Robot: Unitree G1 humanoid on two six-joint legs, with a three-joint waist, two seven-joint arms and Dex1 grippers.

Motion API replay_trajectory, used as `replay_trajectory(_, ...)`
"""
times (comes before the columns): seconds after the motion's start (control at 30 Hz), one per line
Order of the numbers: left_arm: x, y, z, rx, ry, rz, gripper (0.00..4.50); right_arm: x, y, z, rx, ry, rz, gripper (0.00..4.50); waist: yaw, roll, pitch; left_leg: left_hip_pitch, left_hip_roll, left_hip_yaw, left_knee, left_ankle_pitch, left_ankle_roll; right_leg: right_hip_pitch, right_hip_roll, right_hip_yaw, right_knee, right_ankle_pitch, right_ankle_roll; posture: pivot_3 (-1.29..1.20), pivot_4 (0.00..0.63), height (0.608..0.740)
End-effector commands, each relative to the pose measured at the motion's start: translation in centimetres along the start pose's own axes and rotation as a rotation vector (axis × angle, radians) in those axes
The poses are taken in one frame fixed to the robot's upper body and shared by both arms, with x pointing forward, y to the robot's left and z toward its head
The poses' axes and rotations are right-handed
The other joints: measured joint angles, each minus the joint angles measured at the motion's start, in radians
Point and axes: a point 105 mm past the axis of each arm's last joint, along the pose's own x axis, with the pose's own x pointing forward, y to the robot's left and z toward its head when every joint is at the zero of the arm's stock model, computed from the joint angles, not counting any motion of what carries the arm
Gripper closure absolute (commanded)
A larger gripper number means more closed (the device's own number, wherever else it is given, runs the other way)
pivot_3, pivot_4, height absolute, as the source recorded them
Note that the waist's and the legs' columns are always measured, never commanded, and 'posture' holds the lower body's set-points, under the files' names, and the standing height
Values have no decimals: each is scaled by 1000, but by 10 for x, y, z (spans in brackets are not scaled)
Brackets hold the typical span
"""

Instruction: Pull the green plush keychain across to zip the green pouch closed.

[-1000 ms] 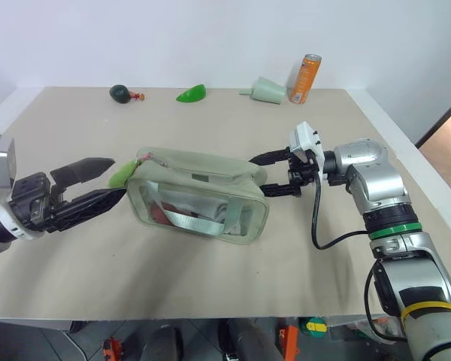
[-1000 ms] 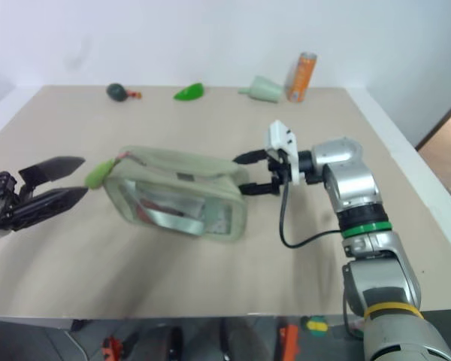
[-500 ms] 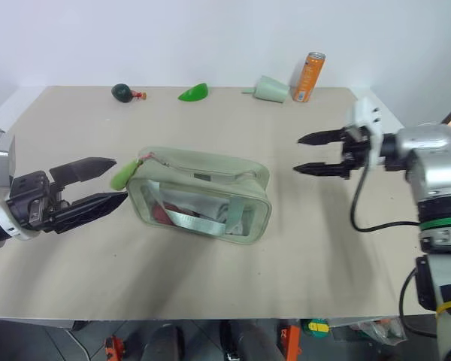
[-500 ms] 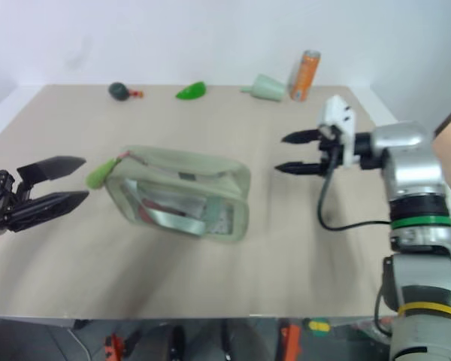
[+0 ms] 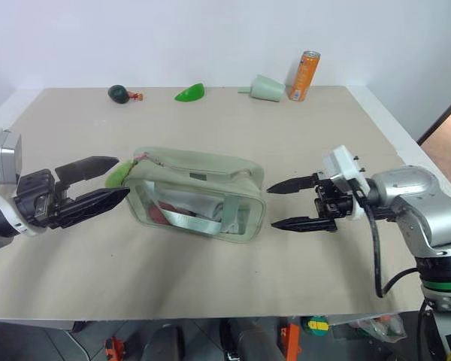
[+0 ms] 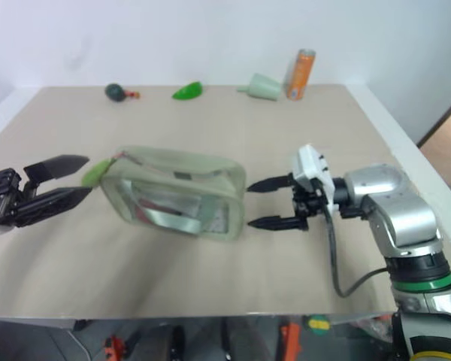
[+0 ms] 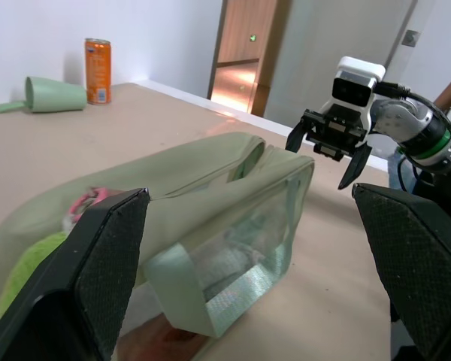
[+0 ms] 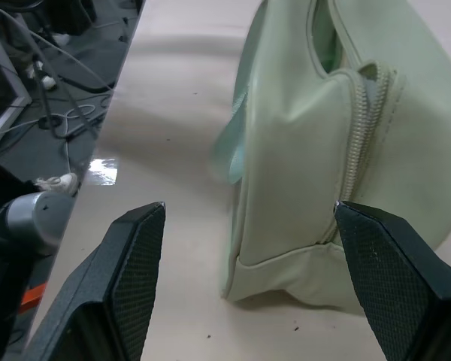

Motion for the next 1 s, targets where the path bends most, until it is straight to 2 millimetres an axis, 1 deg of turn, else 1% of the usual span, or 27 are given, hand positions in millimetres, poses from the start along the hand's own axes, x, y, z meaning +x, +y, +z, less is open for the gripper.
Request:
replay_trajectory(0.03,3,-3,7,37,-22,-8,0,3,0,11,-61,-5,12,814,0,0,0,0,-1,0,0,0,0,0,-1,0,0,0,0,0,150,740)
replay_trajectory(0.23,1,-5,6,35,-28,14,0,8,1,11,-73,-5,38,814,1,0,0,-2,-1,0,-1,-1,0,-1,-1,1,-1,-1,-1,0,150,740)
replay_trajectory(0.27,1,-6,6,36,-30,19,0,9,1,11,-77,-8,40,1033,1,0,0,-2,-1,0,-1,-1,0,-1,-1,1,-1,-1,-1,0,150,740)
replay_trajectory(0.33,0,-7,6,38,-34,27,0,10,-1,11,-82,-15,42,1606,1,0,0,-2,-1,0,-1,-1,-1,-1,0,1,-1,-1,-1,0,150,740)
replay_trajectory(0.47,0,-7,6,40,-37,33,0,11,-5,13,-85,-32,31,2982,1,0,0,-1,-1,-1,-1,-1,-1,-1,0,0,-1,-1,-1,0,150,740)
replay_trajectory(0.57,0,-8,6,40,-38,36,0,13,-6,10,-92,-21,32,4129,1,0,0,-1,0,-1,-1,-1,-1,0,0,0,-1,-1,-1,0,150,740)
replay_trajectory(0.6,0,-8,6,40,-39,37,0,13,-7,10,-94,-20,33,4407,1,0,0,-1,0,0,-1,-1,-1,0,0,0,-1,-1,-1,0,150,740)
replay_trajectory(0.73,-2,-7,7,41,-44,52,0,14,-9,8,-111,-4,25,4461,1,0,0,-1,0,0,-1,-1,-1,0,0,0,-1,-1,-1,0,150,740)
replay_trajectory(0.87,-11,1,19,43,-109,103,0,6,-20,1,-154,73,-27,4461,0,0,0,-1,0,0,-1,-1,-1,0,1,0,-1,-1,-1,0,150,740)
replay_trajectory(0.93,-19,15,27,25,-173,181,0,-1,-25,1,-174,98,-41,4461,1,0,0,0,0,-1,-1,-1,0,0,1,0,0,-1,-1,0,150,740)
replay_trajectory(1.0,-28,30,26,-1,-205,268,0,-8,-29,2,-194,117,-53,4461,2,0,0,0,0,-1,0,-1,0,0,1,0,0,0,-2,0,150,740)
